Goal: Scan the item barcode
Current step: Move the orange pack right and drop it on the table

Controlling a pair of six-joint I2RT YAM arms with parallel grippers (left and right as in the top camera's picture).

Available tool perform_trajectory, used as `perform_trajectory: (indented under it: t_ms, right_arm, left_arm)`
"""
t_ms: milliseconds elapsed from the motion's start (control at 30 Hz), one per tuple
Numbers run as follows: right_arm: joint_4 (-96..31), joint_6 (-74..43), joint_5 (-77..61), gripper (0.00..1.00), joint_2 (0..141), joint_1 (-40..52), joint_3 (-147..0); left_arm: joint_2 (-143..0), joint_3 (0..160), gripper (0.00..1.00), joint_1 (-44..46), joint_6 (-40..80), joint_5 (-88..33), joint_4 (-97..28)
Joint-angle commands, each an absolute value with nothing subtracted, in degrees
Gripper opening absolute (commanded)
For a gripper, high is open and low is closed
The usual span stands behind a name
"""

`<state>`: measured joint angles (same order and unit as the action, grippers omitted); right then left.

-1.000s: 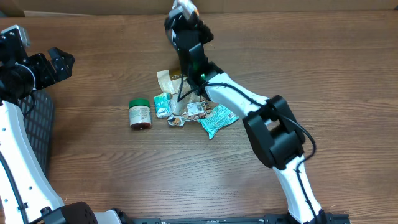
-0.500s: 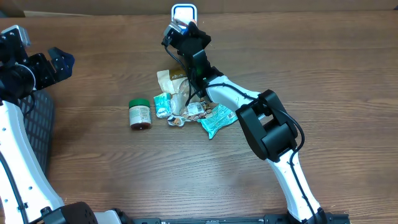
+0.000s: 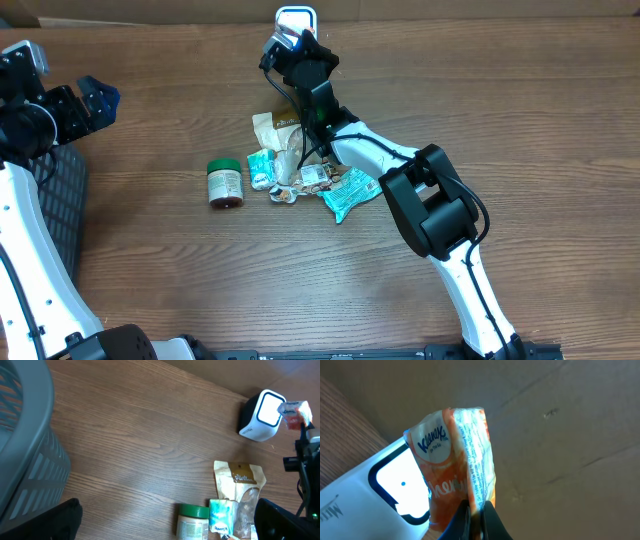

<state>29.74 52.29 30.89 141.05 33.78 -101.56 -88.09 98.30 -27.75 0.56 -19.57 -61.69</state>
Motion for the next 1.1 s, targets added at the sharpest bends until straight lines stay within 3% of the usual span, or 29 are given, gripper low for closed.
perform_trajectory:
  t_ms: [0,367,633,700,867,1067]
  right_arm:
    - [29.5,44.2,30.8,0.04,137.1,34.1,-102.1]
    - [5.7,21.3,20.2,0.04,122.5,33.8,-102.1]
    - [-20.3,-1.9,-4.2,0.04,108.0,29.8,-102.1]
    - [-30.5,-10.7,-11.6,0.04,104.1,26.3,-102.1]
    - [-50.5,-19.0,-15.8,0.04,100.6,16.0,-102.1]
    - [-62.2,-19.6,-15.7,0.04,102.3,5.4,-98.8]
  left_arm:
    - [-87.7,99.3,1.00,-27.4,1.5,-20.4,-61.6]
    - [-87.7,99.3,1.00,-27.4,1.5,-20.4,-61.6]
    - [-87.7,99.3,1.00,-27.4,1.5,-20.4,-61.6]
    - [-87.7,99.3,1.00,-27.4,1.5,-20.4,-61.6]
    - [-87.7,99.3,1.00,-27.4,1.5,-20.4,-61.6]
    - [-87.7,99.3,1.00,-27.4,1.5,-20.4,-61.6]
